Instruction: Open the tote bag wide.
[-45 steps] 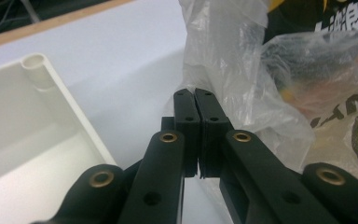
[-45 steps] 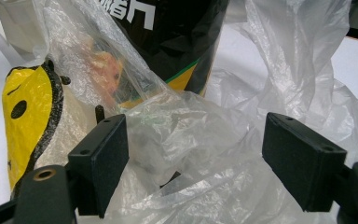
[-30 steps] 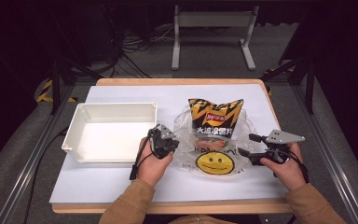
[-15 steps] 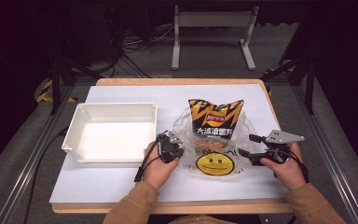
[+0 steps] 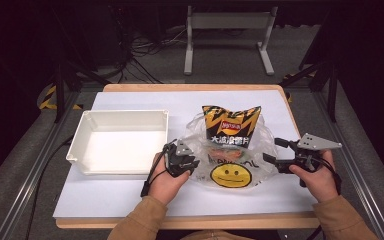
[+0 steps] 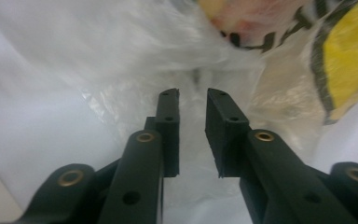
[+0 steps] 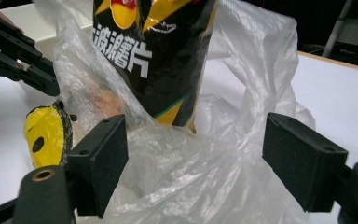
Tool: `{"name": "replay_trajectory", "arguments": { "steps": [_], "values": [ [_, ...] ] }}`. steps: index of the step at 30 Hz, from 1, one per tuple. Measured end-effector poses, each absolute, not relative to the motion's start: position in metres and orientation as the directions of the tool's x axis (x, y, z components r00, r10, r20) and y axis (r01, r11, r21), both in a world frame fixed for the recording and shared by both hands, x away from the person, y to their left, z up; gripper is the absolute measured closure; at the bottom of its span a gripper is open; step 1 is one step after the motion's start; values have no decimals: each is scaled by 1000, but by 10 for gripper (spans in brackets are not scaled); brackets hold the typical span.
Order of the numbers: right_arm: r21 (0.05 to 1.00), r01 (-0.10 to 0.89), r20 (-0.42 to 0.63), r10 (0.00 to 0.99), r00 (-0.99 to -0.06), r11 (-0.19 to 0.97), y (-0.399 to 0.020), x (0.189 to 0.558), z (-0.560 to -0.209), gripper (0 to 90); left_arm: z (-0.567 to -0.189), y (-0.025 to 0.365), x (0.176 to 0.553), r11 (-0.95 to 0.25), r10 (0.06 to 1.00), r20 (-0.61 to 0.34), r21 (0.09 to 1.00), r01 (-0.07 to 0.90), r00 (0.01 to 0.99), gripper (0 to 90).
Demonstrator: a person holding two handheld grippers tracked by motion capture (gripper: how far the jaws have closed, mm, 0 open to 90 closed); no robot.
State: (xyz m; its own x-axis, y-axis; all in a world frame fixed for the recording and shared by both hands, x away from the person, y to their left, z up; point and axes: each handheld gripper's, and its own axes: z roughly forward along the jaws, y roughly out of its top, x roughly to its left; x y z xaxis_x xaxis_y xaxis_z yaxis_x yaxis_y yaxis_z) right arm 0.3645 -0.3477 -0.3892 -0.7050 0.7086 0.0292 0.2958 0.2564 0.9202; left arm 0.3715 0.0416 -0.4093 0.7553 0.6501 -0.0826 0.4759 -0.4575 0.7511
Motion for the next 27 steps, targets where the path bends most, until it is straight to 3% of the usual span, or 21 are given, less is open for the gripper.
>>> {"name": "replay_trajectory", "arguments": {
  "steps": [3, 7, 20, 27],
  "values": [
    [927, 280, 24, 704, -710, 251, -347, 363, -383, 229, -396, 48, 367, -428, 647, -82, 784, 450, 758, 610],
    [930, 268, 17, 701, -713, 250, -346, 361, -378, 229, -386, 53, 363, -412, 631, -81, 808, 422, 772, 559],
    [939, 250, 12, 705, -709, 235, -349, 362, -369, 229, -347, 75, 368, -329, 630, -62, 881, 339, 774, 255],
    [941, 249, 15, 709, -705, 228, -351, 362, -366, 228, -325, 75, 378, -302, 639, -31, 909, 288, 769, 158]
  ]
}}
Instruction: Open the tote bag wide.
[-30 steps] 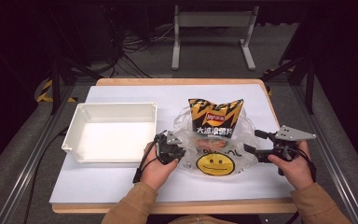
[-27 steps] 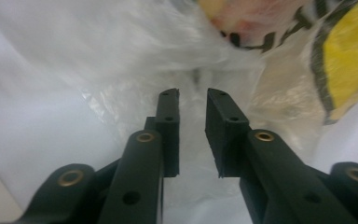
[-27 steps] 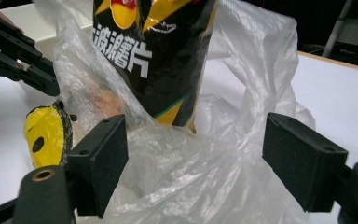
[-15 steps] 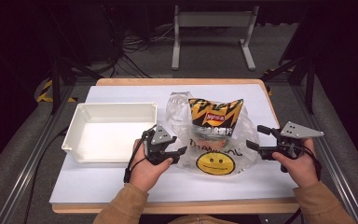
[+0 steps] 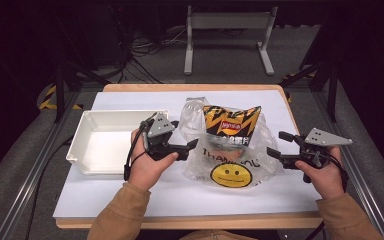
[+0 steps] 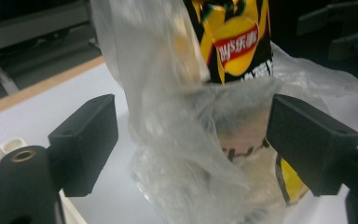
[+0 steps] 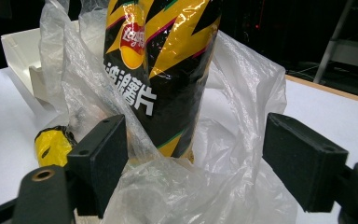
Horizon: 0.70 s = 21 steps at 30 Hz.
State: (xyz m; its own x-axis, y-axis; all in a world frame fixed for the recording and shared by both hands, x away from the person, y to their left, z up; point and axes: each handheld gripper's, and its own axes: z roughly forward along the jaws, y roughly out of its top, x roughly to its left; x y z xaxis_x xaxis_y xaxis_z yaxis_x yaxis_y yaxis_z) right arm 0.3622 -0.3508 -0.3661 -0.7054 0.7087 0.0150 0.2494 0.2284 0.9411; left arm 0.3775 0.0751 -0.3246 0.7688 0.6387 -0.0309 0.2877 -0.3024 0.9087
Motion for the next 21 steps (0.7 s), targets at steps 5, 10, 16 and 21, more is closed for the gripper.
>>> {"name": "replay_trajectory", "arguments": {
  "steps": [5, 10, 16, 21],
  "values": [
    [942, 247, 16, 708, -706, 226, -351, 362, -365, 228, -311, 74, 388, -273, 632, -29, 927, 258, 774, 133],
    [944, 244, 16, 707, -707, 222, -351, 362, -365, 228, -301, 72, 400, -264, 626, -16, 936, 232, 779, 119],
    [945, 243, 18, 707, -707, 219, -352, 361, -365, 227, -294, 71, 414, -239, 631, -13, 948, 210, 776, 96],
    [944, 243, 16, 707, -707, 222, -352, 361, -366, 227, -289, 68, 420, -231, 614, -4, 955, 184, 790, 89]
  ]
}}
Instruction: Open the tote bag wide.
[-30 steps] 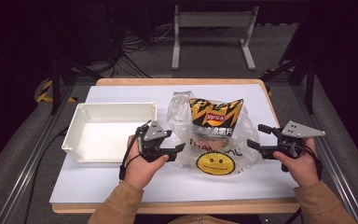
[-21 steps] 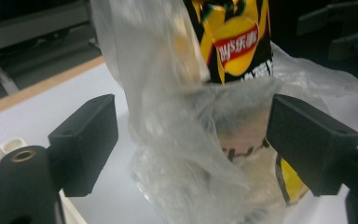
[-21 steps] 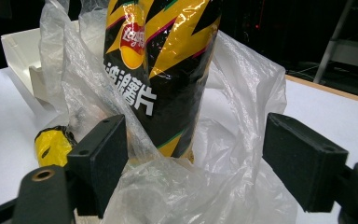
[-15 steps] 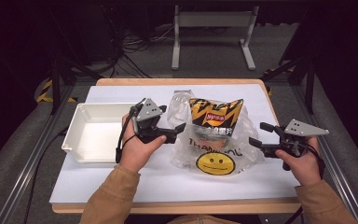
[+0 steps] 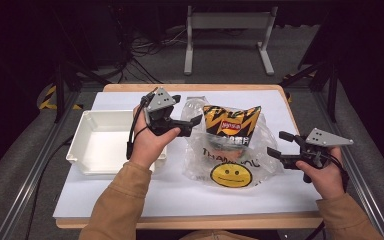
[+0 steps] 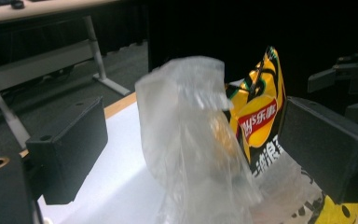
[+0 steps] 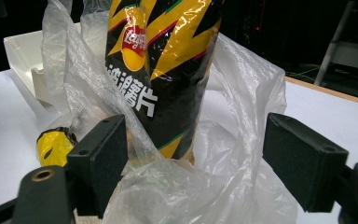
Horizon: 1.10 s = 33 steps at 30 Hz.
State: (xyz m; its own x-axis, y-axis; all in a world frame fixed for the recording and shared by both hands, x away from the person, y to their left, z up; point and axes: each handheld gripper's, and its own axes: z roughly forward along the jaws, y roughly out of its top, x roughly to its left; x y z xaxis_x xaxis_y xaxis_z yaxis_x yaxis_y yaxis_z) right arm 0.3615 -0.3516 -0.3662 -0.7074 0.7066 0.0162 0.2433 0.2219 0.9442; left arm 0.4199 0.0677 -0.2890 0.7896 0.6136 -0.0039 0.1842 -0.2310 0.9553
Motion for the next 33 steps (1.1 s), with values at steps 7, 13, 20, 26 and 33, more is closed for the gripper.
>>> {"name": "replay_trajectory", "arguments": {
  "steps": [7, 13, 20, 26, 33],
  "values": [
    [943, 247, 19, 705, -709, 224, -351, 361, -368, 227, -286, 60, 430, -224, 573, -6, 961, 164, 819, 90],
    [941, 252, 22, 699, -714, 227, -350, 361, -371, 227, -290, 54, 438, -214, 532, -8, 966, 144, 847, 121],
    [940, 256, 27, 698, -715, 226, -350, 362, -373, 228, -291, 61, 446, -187, 497, -37, 971, 148, 867, 330],
    [940, 256, 28, 697, -717, 225, -349, 362, -373, 227, -291, 68, 445, -212, 507, -39, 962, 169, 861, 720],
    [940, 257, 29, 697, -716, 225, -349, 362, -373, 227, -296, 74, 440, -262, 559, -10, 946, 189, 829, 889]
  ]
}}
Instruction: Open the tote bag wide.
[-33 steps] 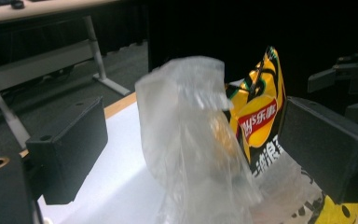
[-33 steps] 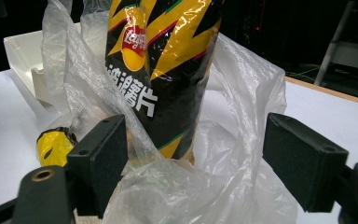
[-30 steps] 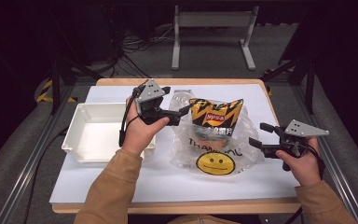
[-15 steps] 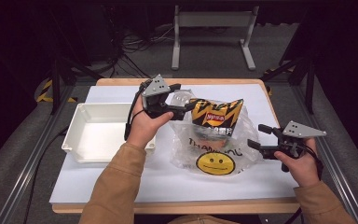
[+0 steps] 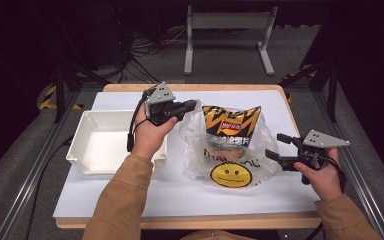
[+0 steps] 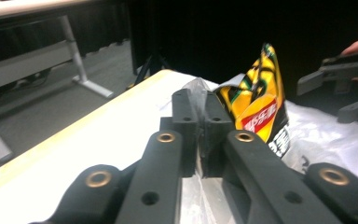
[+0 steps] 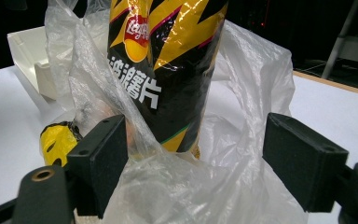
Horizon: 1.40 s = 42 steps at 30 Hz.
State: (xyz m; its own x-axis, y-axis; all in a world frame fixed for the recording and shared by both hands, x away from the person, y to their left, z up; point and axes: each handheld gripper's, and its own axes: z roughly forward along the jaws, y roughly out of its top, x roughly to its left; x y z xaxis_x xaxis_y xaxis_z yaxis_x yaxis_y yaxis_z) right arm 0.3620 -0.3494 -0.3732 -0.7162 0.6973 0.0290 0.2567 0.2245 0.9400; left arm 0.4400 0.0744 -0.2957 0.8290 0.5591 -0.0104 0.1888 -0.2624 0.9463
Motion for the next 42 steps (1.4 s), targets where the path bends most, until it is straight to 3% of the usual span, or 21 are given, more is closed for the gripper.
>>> {"name": "replay_trajectory", "arguments": {
  "steps": [13, 21, 26, 33, 42],
  "values": [
    [943, 255, 34, 703, -711, 212, -352, 365, -372, 230, -317, 75, 428, -270, 522, -51, 937, 222, 851, 896],
    [947, 233, 2, 720, -694, 223, -350, 385, -356, 333, -327, 71, 423, -279, 506, -69, 930, 238, 860, 896],
    [934, 254, -8, 722, -692, 253, -341, 409, -357, 464, -330, 70, 422, -275, 502, -76, 930, 242, 861, 896],
    [902, 276, -58, 727, -684, 332, -337, 427, -366, 898, -338, 70, 421, -309, 531, -71, 912, 271, 844, 896],
    [851, 356, -46, 729, -683, 386, -338, 435, -388, 900, -362, 58, 418, -416, 576, -58, 838, 353, 815, 894]
  ]
}}
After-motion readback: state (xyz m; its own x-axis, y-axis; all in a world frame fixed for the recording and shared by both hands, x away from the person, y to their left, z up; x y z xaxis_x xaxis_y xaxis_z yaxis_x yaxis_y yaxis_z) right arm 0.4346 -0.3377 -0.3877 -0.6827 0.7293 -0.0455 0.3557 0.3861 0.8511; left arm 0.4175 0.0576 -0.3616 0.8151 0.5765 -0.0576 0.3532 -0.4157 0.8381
